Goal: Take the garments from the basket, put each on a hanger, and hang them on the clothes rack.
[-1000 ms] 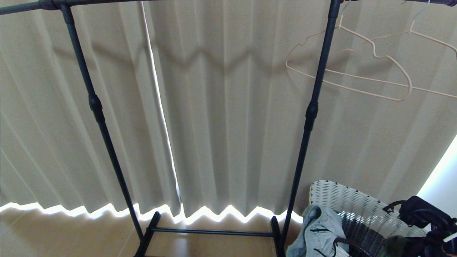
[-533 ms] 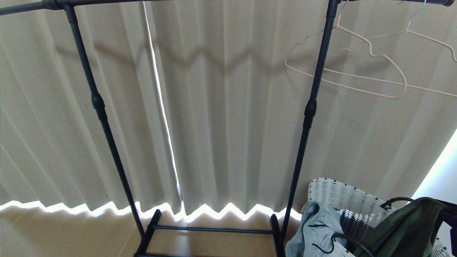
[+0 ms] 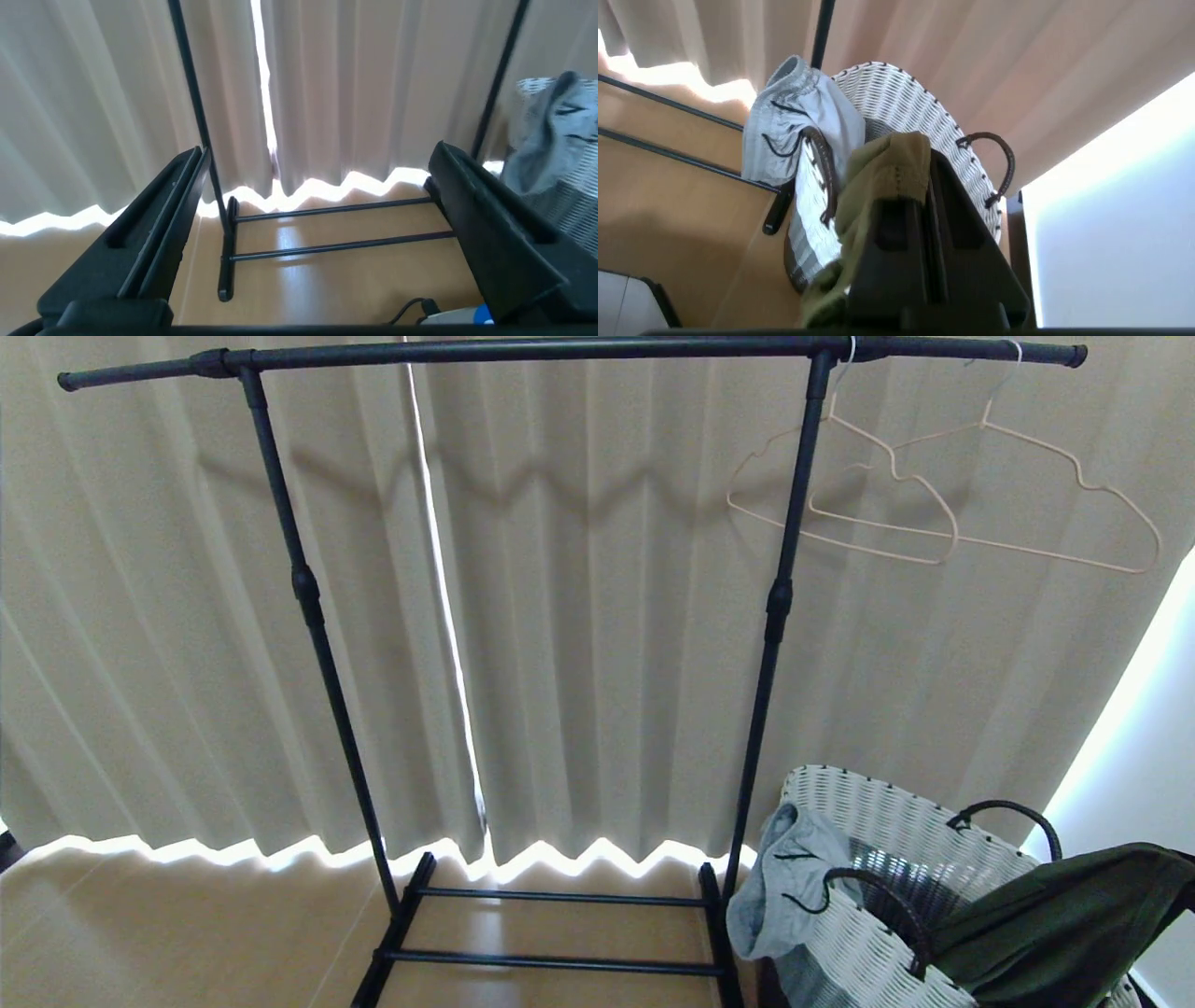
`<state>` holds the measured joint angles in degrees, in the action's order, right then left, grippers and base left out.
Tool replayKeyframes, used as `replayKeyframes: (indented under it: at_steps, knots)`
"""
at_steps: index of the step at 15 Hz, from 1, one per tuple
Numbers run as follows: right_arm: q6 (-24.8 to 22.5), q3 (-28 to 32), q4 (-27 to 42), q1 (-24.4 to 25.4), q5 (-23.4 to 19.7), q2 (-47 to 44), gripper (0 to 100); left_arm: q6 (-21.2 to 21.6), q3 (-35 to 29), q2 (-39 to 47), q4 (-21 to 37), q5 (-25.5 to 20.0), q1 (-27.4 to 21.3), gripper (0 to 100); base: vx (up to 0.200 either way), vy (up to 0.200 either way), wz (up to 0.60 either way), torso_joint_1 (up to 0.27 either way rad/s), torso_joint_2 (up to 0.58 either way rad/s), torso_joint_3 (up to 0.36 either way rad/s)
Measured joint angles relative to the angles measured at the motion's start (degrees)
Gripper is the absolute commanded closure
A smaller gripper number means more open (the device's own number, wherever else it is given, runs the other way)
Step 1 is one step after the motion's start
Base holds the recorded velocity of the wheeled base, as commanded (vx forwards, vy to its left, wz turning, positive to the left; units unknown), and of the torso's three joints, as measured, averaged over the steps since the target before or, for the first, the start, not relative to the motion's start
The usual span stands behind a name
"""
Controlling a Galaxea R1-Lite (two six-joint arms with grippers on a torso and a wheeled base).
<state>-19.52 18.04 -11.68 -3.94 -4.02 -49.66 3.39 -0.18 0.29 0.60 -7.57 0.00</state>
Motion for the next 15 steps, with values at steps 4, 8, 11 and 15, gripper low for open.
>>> replayKeyframes:
  at_steps: [4, 8, 11, 15]
  knots:
    - [-0.4, 0.0, 0.0, 0.5, 0.0, -0.2, 100, 0.0, 0.0, 0.0, 0.0, 0.2, 0.0, 0, 0.0, 0.15, 0.0, 0.002, 0.0, 0.002]
    - [-0.5, 0.1, 0.1, 0.5, 0.0, -0.5, 100, 0.0, 0.0, 0.0, 0.0, 0.2, 0.0, 0, 0.0, 0.2, 0.0, 0.004, 0.0, 0.002]
    - [-0.8, 0.3, -0.1, 0.6, 0.0, -1.3, 100, 0.0, 0.0, 0.0, 0.0, 0.0, 0.0, 0, 0.0, 0.067, 0.0, 0.001, 0.0, 0.002]
    - [-2.0, 1.5, -0.5, 3.2, -1.8, -2.9, 100, 1.1, 0.0, 0.0, 0.0, -0.7, 0.0, 0, 0.0, 0.0, 0.0, 0.0, 0.0, 0.0]
